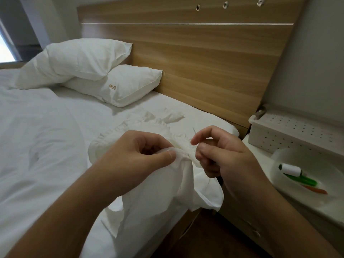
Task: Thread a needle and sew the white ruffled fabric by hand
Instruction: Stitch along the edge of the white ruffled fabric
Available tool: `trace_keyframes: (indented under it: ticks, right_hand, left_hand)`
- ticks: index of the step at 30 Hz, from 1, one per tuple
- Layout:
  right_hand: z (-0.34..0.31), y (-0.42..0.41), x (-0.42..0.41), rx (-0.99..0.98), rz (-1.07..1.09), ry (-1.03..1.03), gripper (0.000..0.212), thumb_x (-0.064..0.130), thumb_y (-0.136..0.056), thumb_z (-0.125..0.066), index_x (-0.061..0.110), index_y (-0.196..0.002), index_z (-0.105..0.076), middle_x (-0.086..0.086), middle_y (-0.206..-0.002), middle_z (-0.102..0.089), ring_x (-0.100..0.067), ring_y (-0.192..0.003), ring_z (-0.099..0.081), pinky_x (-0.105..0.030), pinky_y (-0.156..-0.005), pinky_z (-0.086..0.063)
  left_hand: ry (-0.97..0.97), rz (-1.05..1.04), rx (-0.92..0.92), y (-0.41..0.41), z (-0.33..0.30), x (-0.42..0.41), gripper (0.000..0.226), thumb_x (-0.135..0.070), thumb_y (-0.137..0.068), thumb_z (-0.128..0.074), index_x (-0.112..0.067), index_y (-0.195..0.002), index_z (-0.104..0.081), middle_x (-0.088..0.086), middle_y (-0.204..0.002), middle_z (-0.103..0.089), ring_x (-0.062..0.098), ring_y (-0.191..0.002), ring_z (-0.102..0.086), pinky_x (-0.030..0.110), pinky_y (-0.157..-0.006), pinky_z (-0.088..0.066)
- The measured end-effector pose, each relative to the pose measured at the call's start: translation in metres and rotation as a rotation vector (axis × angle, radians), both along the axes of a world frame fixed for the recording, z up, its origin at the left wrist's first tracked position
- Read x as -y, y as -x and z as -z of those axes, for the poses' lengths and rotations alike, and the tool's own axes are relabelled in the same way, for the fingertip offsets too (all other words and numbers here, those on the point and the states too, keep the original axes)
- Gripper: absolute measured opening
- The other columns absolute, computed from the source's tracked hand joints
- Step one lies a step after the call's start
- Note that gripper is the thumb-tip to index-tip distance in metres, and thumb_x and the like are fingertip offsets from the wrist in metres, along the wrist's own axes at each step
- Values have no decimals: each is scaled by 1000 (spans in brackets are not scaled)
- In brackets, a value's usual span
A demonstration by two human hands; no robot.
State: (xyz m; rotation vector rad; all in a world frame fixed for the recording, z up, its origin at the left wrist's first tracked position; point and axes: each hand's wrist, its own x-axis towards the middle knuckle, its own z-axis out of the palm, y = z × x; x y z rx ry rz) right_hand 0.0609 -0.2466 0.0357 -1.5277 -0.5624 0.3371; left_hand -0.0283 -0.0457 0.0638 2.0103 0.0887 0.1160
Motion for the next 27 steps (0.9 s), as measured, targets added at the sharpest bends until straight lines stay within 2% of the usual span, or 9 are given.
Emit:
trace_keyframes:
  ticks: [3, 6, 8, 10, 12, 16, 18, 23, 27]
  right_hand:
    - [1, 8, -1, 86, -23, -32, 7, 11, -98, -63, 13, -104, -67, -2, -63, -46, -11, -53, -40, -24, -48, -37]
    - [3, 14, -7, 113, -79, 5, 19, 28, -91, -75, 22, -109, -71, -4, -65, -38, -15, -55, -36, -25, -49, -34]
    - [4, 16, -10, 116, -104, 50, 27, 40, -81, -76, 23, -103, -74, -2, -62, -37, -12, -51, -34, -25, -48, -32]
    - [5, 15, -12, 114, -96, 76, 29, 43, -78, -76, 19, -94, -76, -2, -59, -36, -9, -48, -32, -24, -47, -30]
    - [7, 12, -11, 100, -85, 81, 27, 39, -80, -78, 14, -92, -74, -4, -59, -37, -9, -47, -31, -22, -46, -31]
    - [9, 8, -9, 79, -60, 51, 6, 14, -89, -78, 14, -87, -72, -4, -59, -37, -9, -47, -33, -20, -47, -35]
    - [9, 6, -8, 77, -43, 38, 10, 9, -90, -77, 16, -84, -72, -4, -59, -37, -10, -48, -32, -21, -48, -35]
    - [10, 8, -10, 67, -33, 11, 10, 9, -90, -77, 16, -86, -72, -3, -59, -34, -10, -48, -29, -24, -48, -34]
    - [10, 9, -10, 51, -18, -5, 9, 8, -89, -77, 15, -86, -73, -2, -57, -36, -9, -47, -32, -21, -47, -37]
  left_hand:
    - [-8, 20, 16, 0, 0, -1, 9, -27, -95, -76, -26, -92, -85, 2, -89, -81, 20, -89, -79, 47, -90, -65]
    - [-9, 57, 63, 0, 0, 0, 8, -23, -93, -78, -26, -93, -86, 6, -90, -81, 28, -93, -78, 58, -93, -61]
    - [-18, 73, 88, 1, 0, 1, 9, -20, -92, -80, -25, -93, -86, 6, -89, -81, 27, -93, -78, 57, -94, -61]
    - [-22, 82, 95, 2, 0, 0, 10, -17, -91, -80, -24, -93, -86, 5, -90, -82, 24, -93, -79, 53, -94, -62]
    - [-29, 84, 95, 3, 0, -1, 9, -20, -90, -80, -25, -93, -86, 4, -90, -82, 23, -92, -79, 51, -92, -63]
    - [-66, 30, 96, 3, 2, -3, 3, -27, -87, -84, -28, -89, -84, 4, -83, -80, 29, -83, -77, 50, -79, -62]
    - [-70, 9, 86, 3, 2, -2, 2, -27, -87, -85, -28, -87, -84, 4, -81, -79, 32, -80, -76, 49, -76, -62]
    - [-49, -6, 61, 4, 0, -1, 3, -25, -86, -86, -25, -89, -84, 6, -84, -80, 29, -82, -78, 57, -81, -65]
    - [-26, -23, 26, 4, 0, 0, 4, -24, -86, -86, -25, -89, -83, 6, -87, -80, 27, -86, -79, 58, -85, -64]
